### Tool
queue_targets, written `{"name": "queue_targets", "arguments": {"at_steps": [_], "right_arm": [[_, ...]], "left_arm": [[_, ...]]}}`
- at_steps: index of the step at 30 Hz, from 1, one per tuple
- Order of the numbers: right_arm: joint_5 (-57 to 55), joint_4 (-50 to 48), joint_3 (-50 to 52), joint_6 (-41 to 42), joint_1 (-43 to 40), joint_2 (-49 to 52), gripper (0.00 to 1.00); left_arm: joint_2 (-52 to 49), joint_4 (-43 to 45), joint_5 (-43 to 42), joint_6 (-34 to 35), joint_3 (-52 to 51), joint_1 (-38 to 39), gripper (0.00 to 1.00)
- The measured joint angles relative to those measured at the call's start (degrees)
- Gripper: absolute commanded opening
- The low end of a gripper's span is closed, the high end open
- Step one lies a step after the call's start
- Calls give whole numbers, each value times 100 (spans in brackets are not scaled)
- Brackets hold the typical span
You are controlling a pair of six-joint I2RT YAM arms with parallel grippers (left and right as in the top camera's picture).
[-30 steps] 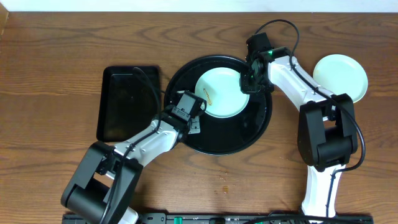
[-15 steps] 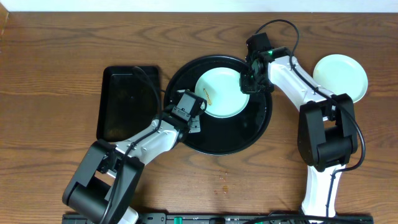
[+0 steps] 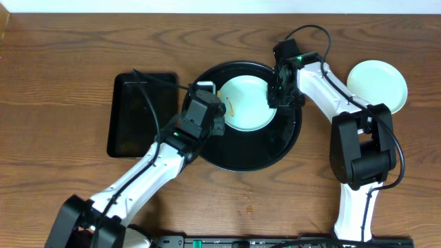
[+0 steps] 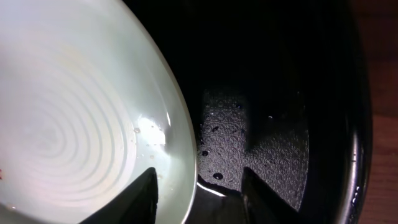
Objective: Clean dirty plates on tray and stack at the side
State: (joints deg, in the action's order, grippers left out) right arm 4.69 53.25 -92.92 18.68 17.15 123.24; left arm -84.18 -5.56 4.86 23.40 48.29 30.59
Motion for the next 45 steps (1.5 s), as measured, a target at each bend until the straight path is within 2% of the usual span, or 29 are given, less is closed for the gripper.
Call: {"name": "queue_targets", "arguments": {"at_steps": [4, 10, 12, 18, 22, 25, 30, 41, 45], "right_arm": [[2, 52, 0, -7, 0, 0, 46], [109, 68, 2, -168, 0, 0, 17], [125, 55, 2, -173, 2, 0, 16], [136, -177, 13, -195, 4, 0, 23], [127, -634, 44, -273, 4, 0, 19], [107, -868, 76, -297, 4, 0, 2], [111, -1029, 151, -321, 4, 0, 1], [105, -186, 155, -11, 111, -44, 1], [101, -20, 166, 79, 212, -50, 13]], "left_arm": [[-17, 52, -2, -247, 9, 0, 7], [-20, 177, -114, -455, 42, 0, 7], [-20, 101, -313, -527, 136, -4, 7], [-48, -136, -708, -669, 623, -4, 7], [-50, -144, -796, -734, 754, -4, 7], [-59, -153, -796, -741, 756, -4, 7], [-74, -151, -728, -745, 756, -4, 8], [-85, -74, -619, -800, 756, -4, 7], [-96, -63, -621, -844, 756, -4, 7]]}}
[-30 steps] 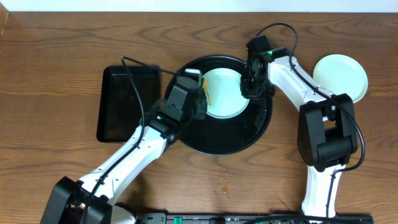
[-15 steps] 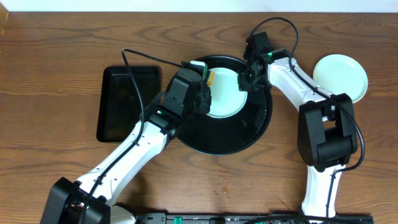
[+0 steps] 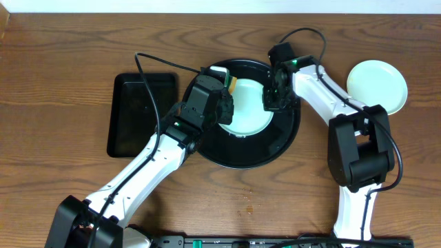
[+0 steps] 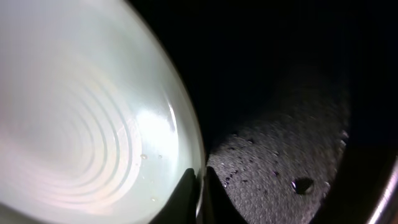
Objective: Clean dirty plates on tray and stack at the side
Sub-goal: 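Scrub the second green plate with sponge while right gripper holds rim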
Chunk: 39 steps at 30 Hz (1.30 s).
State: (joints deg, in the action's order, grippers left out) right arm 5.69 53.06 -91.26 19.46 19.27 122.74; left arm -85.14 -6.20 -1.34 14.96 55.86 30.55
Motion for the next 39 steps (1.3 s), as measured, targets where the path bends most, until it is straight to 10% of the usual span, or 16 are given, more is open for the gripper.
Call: {"name": "queue_targets", "arguments": {"at_steps": [9, 18, 39], "right_arm": [[33, -304, 109, 37, 79, 0, 32], [50, -396, 111, 28, 79, 0, 30], [46, -428, 111, 17, 79, 0, 21]], "left_arm": [[-201, -616, -138, -44, 404, -7, 7], [-1331, -2238, -629, -345, 2179, -232, 7], [-3126, -1731, -732, -968, 2339, -533, 7]]}}
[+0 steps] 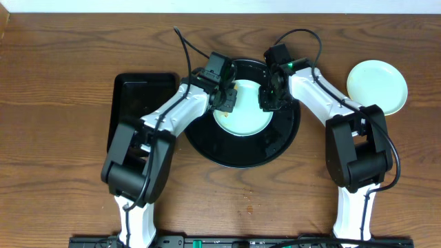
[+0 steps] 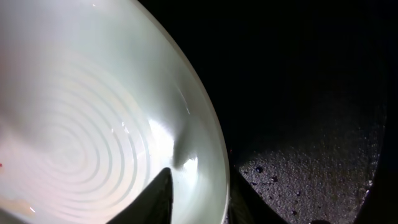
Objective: Clean dirty plates on tray and stack at the side
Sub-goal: 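Scrub the second green plate with sponge while right gripper holds rim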
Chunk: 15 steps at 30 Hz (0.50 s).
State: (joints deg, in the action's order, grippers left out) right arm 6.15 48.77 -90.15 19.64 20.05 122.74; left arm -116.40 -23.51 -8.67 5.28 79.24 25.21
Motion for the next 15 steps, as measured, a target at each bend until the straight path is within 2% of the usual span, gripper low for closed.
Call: {"name": "queue_targets", "arguments": {"at_steps": [4, 7, 10, 12, 15], "right_arm": [[-111, -179, 42, -35, 0, 0, 17], [-190, -509, 173, -48, 0, -2, 10], [-219, -772, 308, -59, -2, -26, 8], [-223, -973, 389, -59, -2, -57, 11], [-225, -1255, 452, -94, -2, -66, 21]], "left_arm": [[-138, 17, 0, -44, 0, 0, 8], [-149, 20, 0, -66, 0, 0, 8], [-149, 15, 0, -68, 0, 0, 7], [-149, 15, 0, -68, 0, 0, 8], [-149, 7, 0, -68, 0, 0, 8]]}}
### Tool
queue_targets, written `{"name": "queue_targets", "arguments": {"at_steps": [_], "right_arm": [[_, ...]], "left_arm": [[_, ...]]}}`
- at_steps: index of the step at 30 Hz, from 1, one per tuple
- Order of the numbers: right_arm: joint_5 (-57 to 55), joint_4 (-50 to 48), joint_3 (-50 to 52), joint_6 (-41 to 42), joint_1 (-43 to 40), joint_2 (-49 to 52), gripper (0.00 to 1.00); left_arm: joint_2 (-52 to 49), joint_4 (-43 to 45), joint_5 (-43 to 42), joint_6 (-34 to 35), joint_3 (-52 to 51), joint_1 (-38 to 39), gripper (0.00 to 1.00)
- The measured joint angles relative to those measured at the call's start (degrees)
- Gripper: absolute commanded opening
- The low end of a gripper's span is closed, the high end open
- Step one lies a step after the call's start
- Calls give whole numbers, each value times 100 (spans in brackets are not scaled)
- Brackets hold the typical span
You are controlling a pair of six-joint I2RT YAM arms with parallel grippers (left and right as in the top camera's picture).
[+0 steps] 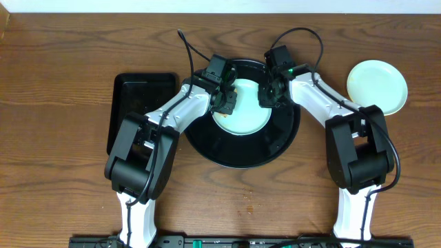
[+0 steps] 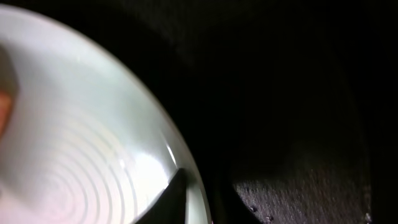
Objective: Clean dirty plates on tray and stack at the side
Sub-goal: 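Scrub the second green plate with sponge while right gripper holds rim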
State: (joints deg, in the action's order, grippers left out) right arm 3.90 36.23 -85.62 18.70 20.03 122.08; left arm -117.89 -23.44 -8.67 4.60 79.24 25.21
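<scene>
A pale green plate (image 1: 242,116) lies in the round black tray (image 1: 275,148). My right gripper (image 1: 266,98) is shut on the plate's right rim. In the right wrist view the gripper (image 2: 198,186) has one dark finger (image 2: 177,194) on the plate's ridged face (image 2: 81,155) and the other outside the rim. My left gripper (image 1: 226,98) rests over the plate's upper left part, shut on a tan sponge (image 1: 233,87). A tan blur (image 2: 4,106) at the wrist view's left edge may be that sponge.
A second pale green plate (image 1: 376,85) sits on the wooden table (image 1: 62,186) at the far right. A rectangular black tray (image 1: 134,114) lies left of the round one. Wet droplets speckle the round tray's floor (image 2: 292,199).
The overhead view is almost the same. In the right wrist view the plate now fills less of the picture, lower and to the left, and a tan blur has appeared at its left edge.
First my right gripper stood open astride the plate's right rim and the left gripper was at the plate's left edge. Then the right was shut on the rim, with the left's sponge above the plate's upper left. Since then the sponge has stayed on that part.
</scene>
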Motion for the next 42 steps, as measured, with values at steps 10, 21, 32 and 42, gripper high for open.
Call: {"name": "queue_targets", "arguments": {"at_steps": [10, 21, 32, 42], "right_arm": [[7, -251, 31, -376, 0, 7, 15], [50, 376, -13, -378, -2, -66, 1], [70, 682, -48, 52, 2, -76, 1], [46, 979, -57, 337, 55, -103, 1]], "left_arm": [[0, -59, 0, -42, 0, 0, 7], [0, -122, 0, -42, 0, 0, 7], [0, -68, 0, -44, 0, 0, 8], [-11, 31, 0, -46, 0, 0, 7]]}}
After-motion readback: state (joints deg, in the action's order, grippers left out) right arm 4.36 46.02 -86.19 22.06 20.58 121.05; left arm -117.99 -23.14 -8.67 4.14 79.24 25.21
